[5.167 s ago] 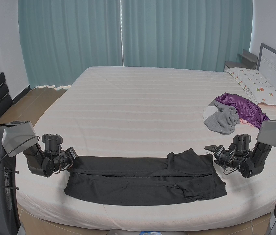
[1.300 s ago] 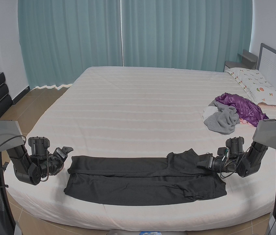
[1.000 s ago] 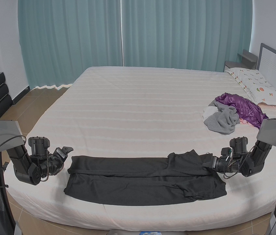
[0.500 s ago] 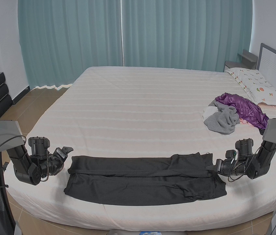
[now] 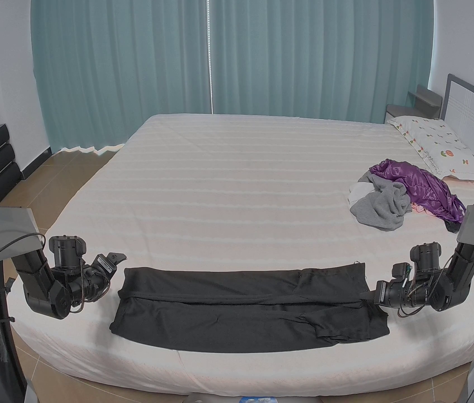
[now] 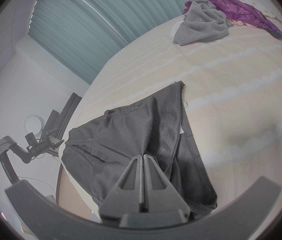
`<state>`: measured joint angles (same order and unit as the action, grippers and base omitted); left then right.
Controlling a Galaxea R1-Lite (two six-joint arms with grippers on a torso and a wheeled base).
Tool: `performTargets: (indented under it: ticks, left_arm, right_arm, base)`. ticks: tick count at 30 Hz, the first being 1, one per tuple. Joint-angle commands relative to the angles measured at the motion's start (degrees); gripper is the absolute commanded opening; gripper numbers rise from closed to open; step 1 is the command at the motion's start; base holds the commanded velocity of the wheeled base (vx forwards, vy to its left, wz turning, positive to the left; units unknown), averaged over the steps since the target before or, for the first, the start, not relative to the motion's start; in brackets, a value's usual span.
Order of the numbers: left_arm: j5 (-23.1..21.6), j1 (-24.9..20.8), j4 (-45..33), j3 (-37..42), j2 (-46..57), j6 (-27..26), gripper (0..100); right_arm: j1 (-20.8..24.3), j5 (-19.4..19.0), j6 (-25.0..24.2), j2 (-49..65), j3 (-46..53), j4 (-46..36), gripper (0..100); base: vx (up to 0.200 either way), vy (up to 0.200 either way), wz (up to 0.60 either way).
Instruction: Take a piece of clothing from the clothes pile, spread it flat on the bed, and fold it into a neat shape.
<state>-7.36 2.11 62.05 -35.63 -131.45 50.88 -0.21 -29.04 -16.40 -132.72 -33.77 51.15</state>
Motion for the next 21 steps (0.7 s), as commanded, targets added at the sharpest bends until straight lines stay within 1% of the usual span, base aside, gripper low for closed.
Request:
performTargets:
  ticks: [1,2,4,5,7,8,11,12,13,14,17,19,21]
  left_arm:
    - [0.2,-1.0,0.9,1.6,0.4,-0.2,100]
    - [0.3,-1.6,1.4,2.2,0.5,-0.3,100]
    - [0.3,-2.2,1.8,2.8,0.5,-0.8,100]
    - [0.5,-3.4,2.1,3.7,0.2,-2.5,100]
    - [0.8,-4.4,2.0,4.3,0.0,-4.4,100]
    - [1.8,-4.9,1.8,4.4,-0.1,-5.6,100]
    - [5.2,-6.4,1.2,3.9,-0.9,-6.2,100]
    - [5.2,-6.4,1.2,3.9,-0.9,-6.2,100]
    - [6.4,-7.0,1.1,3.7,-1.4,-6.4,100]
    - [8.0,-7.7,0.9,3.6,-2.1,-6.5,100]
    - [9.7,-8.3,0.8,3.6,-2.7,-7.2,100]
    - [10.5,-8.4,0.5,3.5,-2.9,-7.3,100]
    - [11.1,-8.6,-0.4,3.3,-2.9,-7.4,100]
  right_arm:
    - [-0.1,0.1,0.3,0.2,0.3,0.0,0]
    - [-0.1,0.1,0.1,0.2,0.0,0.0,100]
    - [-0.1,0.3,-0.1,0.3,-0.2,0.0,100]
    - [-0.1,0.5,-0.7,1.6,-0.4,-0.1,100]
    - [-0.1,0.5,-2.1,3.2,-0.4,-0.7,100]
    - [0.4,0.6,-4.4,4.2,-0.4,-0.8,100]
    - [1.3,2.1,-10.1,6.1,-0.4,-0.8,100]
    - [1.3,2.1,-10.1,6.1,-0.4,-0.8,100]
    - [2.1,3.5,-12.2,6.5,-0.4,-0.8,100]
    - [3.1,6.5,-14.7,6.8,-0.4,-0.8,100]
    - [4.4,10.8,-18.1,6.8,-0.4,-1.0,100]
    - [5.1,12.9,-20.5,6.9,-0.4,-1.1,100]
    - [5.5,13.8,-22.4,7.2,-0.4,-1.3,100]
  base:
    - [0.0,0.0,0.0]
    - [0.0,0.0,0.0]
    - [0.0,0.0,0.0]
    - [0.0,0.0,0.0]
    - [0.0,0.0,0.0]
    - [0.0,0.0,0.0]
    - [0.0,0.0,0.0]
    - [0.0,0.0,0.0]
    - [0.0,0.0,0.0]
    - [0.0,0.0,0.0]
    - [0.0,0.0,0.0]
    - [0.0,0.0,0.0]
    - [0.0,0.0,0.0]
